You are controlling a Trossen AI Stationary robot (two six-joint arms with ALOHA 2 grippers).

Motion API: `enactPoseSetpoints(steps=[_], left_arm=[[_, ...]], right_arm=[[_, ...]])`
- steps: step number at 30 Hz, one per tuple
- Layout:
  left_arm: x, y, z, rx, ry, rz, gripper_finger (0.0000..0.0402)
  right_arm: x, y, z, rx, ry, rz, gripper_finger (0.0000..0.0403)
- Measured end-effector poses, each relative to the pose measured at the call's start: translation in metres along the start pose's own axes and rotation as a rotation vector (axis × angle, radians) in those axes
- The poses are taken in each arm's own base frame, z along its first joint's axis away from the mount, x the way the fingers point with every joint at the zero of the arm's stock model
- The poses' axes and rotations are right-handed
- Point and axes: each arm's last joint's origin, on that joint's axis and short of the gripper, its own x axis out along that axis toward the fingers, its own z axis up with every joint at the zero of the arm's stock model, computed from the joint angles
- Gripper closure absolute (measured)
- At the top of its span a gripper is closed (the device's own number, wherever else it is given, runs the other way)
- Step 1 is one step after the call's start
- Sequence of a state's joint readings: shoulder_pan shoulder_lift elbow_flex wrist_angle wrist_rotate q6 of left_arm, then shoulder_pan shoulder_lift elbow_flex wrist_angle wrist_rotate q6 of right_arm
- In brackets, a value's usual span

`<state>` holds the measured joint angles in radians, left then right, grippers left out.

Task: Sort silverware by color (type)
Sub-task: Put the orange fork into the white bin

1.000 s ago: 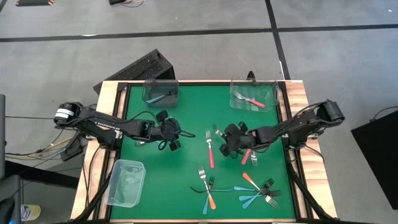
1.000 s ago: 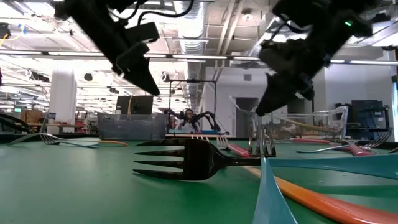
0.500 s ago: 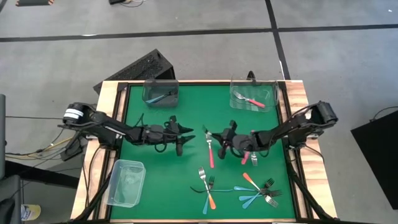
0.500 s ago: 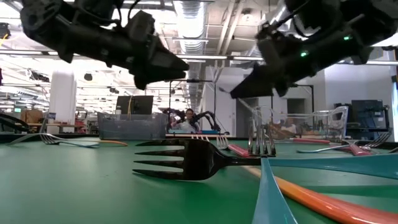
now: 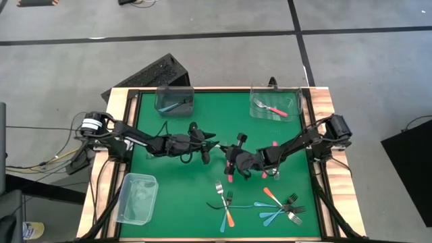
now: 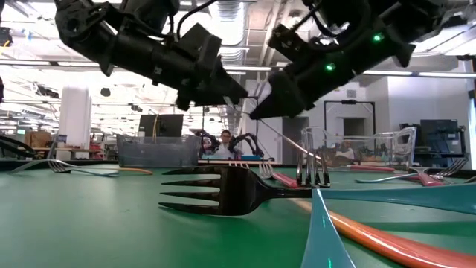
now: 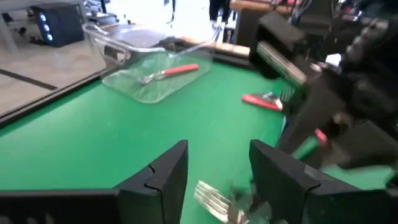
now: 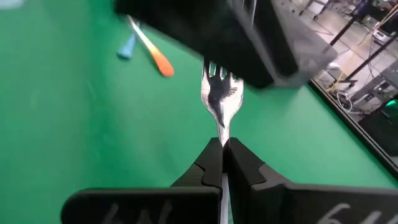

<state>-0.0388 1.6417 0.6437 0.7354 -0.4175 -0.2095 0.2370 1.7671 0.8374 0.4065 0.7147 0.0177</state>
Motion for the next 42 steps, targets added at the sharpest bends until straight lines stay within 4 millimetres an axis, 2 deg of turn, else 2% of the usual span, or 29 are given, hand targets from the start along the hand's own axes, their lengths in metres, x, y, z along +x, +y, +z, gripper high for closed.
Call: enactPoseSetpoints(steps=[14, 20, 25, 29, 34, 38, 42], left_arm=[[-0.006, 0.005, 0.008, -0.006, 0.003, 0.065, 0.0393], [-0.007, 0.005, 0.009, 0.004, 0.006, 0.058, 0.0400], [-0.019, 0.008, 0.019, 0.091, 0.038, 0.046, 0.0401], [-0.046, 0.017, 0.039, 0.176, 0.142, 0.074, 0.0401], [-0.094, 0.015, 0.078, 0.285, 0.409, -0.006, 0.0401], [-0.141, 0.012, 0.129, 0.299, 0.616, -0.160, 0.0401], [-0.183, 0.013, 0.173, 0.178, 0.786, -0.282, 0.0401]], right_arm=[[-0.006, -0.011, 0.013, -0.030, -0.014, -0.081, 0.0386], [-0.007, -0.010, 0.012, -0.035, -0.007, -0.081, 0.0385], [-0.010, -0.012, 0.015, 0.014, -0.019, -0.080, 0.0335], [-0.019, -0.017, 0.024, 0.097, -0.041, -0.071, 0.0292], [-0.033, -0.025, 0.035, 0.158, -0.063, -0.062, 0.0253], [-0.039, -0.031, 0.043, 0.179, -0.085, -0.063, 0.0239], [-0.038, -0.035, 0.043, 0.185, -0.085, -0.073, 0.0238]])
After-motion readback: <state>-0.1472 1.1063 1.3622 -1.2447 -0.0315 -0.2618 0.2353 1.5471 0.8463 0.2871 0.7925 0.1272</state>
